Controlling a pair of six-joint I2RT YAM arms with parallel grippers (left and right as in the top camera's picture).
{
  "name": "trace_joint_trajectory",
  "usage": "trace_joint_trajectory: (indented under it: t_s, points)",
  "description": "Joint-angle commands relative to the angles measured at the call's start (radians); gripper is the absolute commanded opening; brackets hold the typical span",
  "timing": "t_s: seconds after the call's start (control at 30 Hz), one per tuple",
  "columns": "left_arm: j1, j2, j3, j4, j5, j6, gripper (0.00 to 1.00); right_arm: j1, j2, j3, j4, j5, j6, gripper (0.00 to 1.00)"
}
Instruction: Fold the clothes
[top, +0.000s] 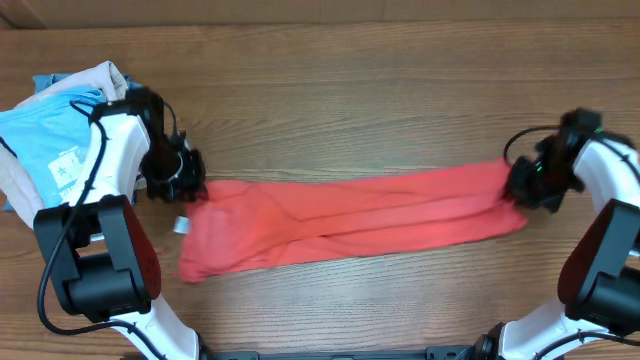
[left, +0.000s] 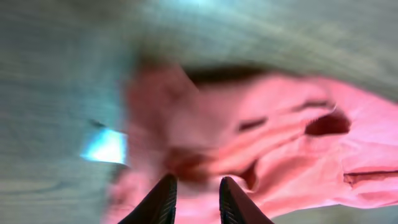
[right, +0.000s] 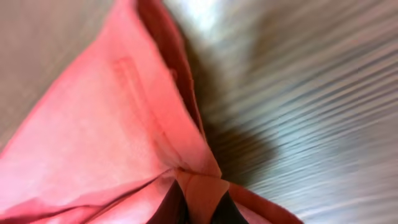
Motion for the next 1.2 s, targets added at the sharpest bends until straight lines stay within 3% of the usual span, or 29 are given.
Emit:
trace_joint_trajectory:
  t_s: [0.0, 0.3, 0.93, 1.17]
  points:
    - [0.0, -0.023, 0.075, -0.011, 0.083, 0.008, 0.28, -0.056, -0.006, 0.118, -0.038, 0.113, 0.024, 0.04]
    - [-0.002, -0.023, 0.081, -0.046, 0.144, 0.008, 0.3, -0.07, -0.007, 0.269, -0.188, 0.085, -0.016, 0.04]
    - [-0.007, -0.023, 0.081, -0.049, 0.143, 0.005, 0.3, 0.581, -0.008, 0.304, -0.294, 0.089, -0.105, 0.04]
    - [-0.007, -0.023, 0.081, -0.058, 0.14, 0.009, 0.3, 0.688, -0.004, 0.271, -0.295, 0.089, -0.105, 0.04]
